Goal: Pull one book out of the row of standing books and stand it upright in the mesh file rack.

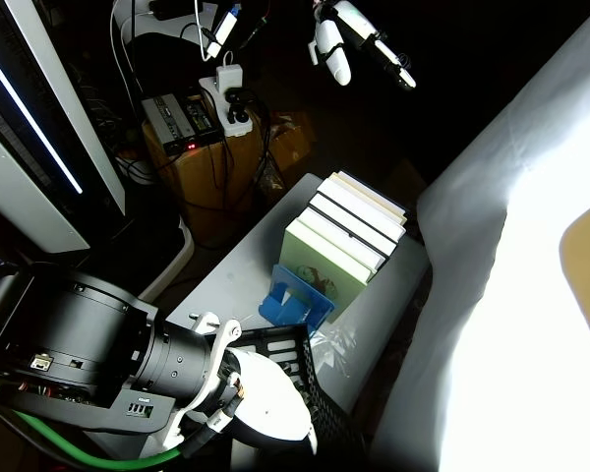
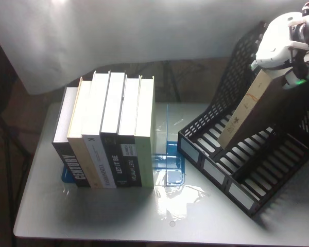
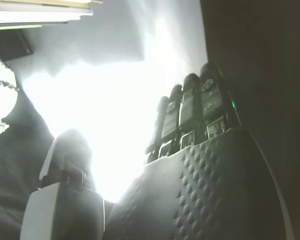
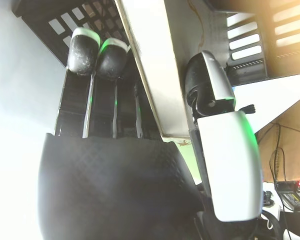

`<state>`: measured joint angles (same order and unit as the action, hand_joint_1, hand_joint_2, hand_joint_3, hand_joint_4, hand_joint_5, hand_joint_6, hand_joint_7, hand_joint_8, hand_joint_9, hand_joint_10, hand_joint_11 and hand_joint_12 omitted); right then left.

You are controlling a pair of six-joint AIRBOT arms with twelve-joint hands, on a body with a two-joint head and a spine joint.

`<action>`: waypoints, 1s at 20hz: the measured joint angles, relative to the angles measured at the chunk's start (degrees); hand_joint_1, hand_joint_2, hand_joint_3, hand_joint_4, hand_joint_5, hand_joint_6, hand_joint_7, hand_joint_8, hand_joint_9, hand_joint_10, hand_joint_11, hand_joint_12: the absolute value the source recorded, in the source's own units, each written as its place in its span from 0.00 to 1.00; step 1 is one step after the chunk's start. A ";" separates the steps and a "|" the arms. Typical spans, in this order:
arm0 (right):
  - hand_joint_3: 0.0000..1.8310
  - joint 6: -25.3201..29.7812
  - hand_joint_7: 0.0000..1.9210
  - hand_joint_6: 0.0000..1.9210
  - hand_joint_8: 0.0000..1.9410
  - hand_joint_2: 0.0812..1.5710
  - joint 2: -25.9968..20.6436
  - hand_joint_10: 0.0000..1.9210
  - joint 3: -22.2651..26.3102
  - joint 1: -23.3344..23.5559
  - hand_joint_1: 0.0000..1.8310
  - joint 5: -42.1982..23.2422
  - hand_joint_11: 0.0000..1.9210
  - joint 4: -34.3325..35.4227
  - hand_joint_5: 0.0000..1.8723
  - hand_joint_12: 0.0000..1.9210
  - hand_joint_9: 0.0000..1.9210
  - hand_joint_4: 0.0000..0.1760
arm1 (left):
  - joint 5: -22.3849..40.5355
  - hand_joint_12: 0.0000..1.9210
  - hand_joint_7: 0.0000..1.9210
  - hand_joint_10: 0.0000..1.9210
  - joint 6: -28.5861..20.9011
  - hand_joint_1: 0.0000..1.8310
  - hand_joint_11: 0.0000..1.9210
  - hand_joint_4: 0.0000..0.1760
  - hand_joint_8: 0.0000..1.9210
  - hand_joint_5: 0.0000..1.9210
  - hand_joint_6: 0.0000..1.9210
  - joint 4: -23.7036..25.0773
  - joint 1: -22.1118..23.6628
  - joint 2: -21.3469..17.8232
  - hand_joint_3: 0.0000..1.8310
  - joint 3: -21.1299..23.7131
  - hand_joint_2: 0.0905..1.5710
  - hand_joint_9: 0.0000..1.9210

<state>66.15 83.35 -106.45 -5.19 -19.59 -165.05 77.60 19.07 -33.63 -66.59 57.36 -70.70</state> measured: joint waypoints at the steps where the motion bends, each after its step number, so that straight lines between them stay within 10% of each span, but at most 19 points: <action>1: 0.01 0.00 0.26 0.82 0.93 0.89 0.02 1.00 0.07 -0.02 0.60 -0.09 0.31 -0.02 0.22 1.00 0.34 0.00 | 0.00 0.00 0.00 0.00 0.00 0.13 0.00 0.00 0.00 0.00 0.00 -0.02 0.00 0.00 0.00 0.00 0.86 0.00; 2: 0.00 0.00 0.31 0.90 0.90 0.91 0.00 0.98 0.15 -0.13 0.50 0.07 0.35 -0.04 0.24 1.00 0.36 0.00 | 0.00 0.00 0.00 0.00 0.00 0.13 0.00 0.02 0.00 0.00 0.00 -0.02 0.00 0.00 0.00 0.00 0.86 0.00; 7: 0.00 -0.15 0.32 0.80 0.96 0.88 0.04 1.00 1.38 -0.50 0.61 0.15 0.29 -0.17 0.25 1.00 0.27 0.00 | 0.04 0.00 0.00 0.00 0.00 0.16 0.00 0.00 0.00 0.00 0.00 0.20 0.00 0.00 0.00 0.00 0.86 0.00; 8: 0.00 -0.20 0.21 0.60 0.92 0.87 0.07 1.00 1.49 -0.50 0.48 0.28 0.14 -0.24 0.16 1.00 0.19 0.00 | 0.07 0.00 0.00 0.00 0.00 0.17 0.00 0.00 0.00 0.00 0.00 0.26 0.00 0.00 0.00 0.00 0.86 0.00; 9: 0.01 -0.35 0.22 0.66 0.98 0.90 0.07 1.00 1.73 -0.50 0.33 0.28 0.30 -0.22 0.10 1.00 0.28 0.00 | 0.07 0.00 0.00 0.00 -0.02 0.18 0.00 0.00 0.00 0.00 0.00 0.24 0.00 0.00 0.00 0.00 0.86 0.00; 10: 0.01 -0.92 0.22 0.90 0.99 0.93 0.07 1.00 1.79 -0.50 0.51 0.28 0.35 -0.35 0.17 1.00 0.30 0.00 | 0.11 0.00 0.00 0.00 0.00 0.18 0.00 0.00 0.00 0.00 0.00 0.22 0.00 0.00 0.00 0.00 0.86 0.00; 11: 0.00 -1.33 0.16 0.63 0.89 0.93 0.09 0.99 1.77 -0.74 0.35 0.31 0.24 -0.24 0.04 1.00 0.20 0.00 | 0.20 0.00 0.00 0.00 0.00 0.19 0.00 0.00 0.00 0.00 0.00 0.28 0.00 0.00 0.00 0.00 0.86 0.00; 12: 0.00 -1.60 0.23 0.49 0.92 0.90 0.20 1.00 1.53 -1.31 0.60 0.57 0.24 -0.26 0.08 1.00 0.20 0.00 | 0.37 0.00 0.00 0.00 0.00 0.18 0.00 0.00 0.00 0.00 0.00 0.50 0.00 0.00 0.00 0.00 0.87 0.00; 13: 0.00 -1.44 0.29 0.77 0.91 0.88 0.48 0.96 0.76 -1.66 0.58 0.50 0.13 -0.22 0.21 1.00 0.14 0.00 | 0.46 0.00 0.00 0.00 0.00 0.17 0.00 0.00 0.00 0.00 0.00 0.50 0.00 0.04 0.00 0.00 0.87 0.00; 15: 0.00 -1.57 0.29 0.52 0.89 0.86 0.48 1.00 0.42 -1.92 0.68 -0.20 0.27 -0.46 0.16 1.00 0.27 0.00 | 0.44 0.00 0.00 0.00 -0.02 0.16 0.00 0.00 0.00 0.00 0.00 0.57 0.00 0.07 0.00 -0.09 0.87 0.00; 16: 0.00 -1.55 0.27 0.82 0.92 0.89 0.46 1.00 0.39 -1.90 0.61 -0.02 0.35 -0.42 0.22 1.00 0.33 0.00 | 0.46 0.00 0.00 0.00 0.00 0.16 0.00 0.00 0.00 0.00 0.00 0.94 0.11 0.07 0.00 -0.26 0.87 0.00; 20: 0.00 -1.51 0.33 0.85 0.95 0.90 0.57 1.00 0.76 -1.90 0.58 -0.42 0.40 -0.39 0.21 1.00 0.37 0.00 | 1.27 0.00 0.00 0.00 -0.02 0.15 0.00 0.00 0.00 0.00 0.00 1.53 0.48 0.31 0.00 -0.28 0.88 0.00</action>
<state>64.64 83.92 -105.69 -7.09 -20.01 -165.45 78.87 19.05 -32.10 -66.11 57.67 -70.98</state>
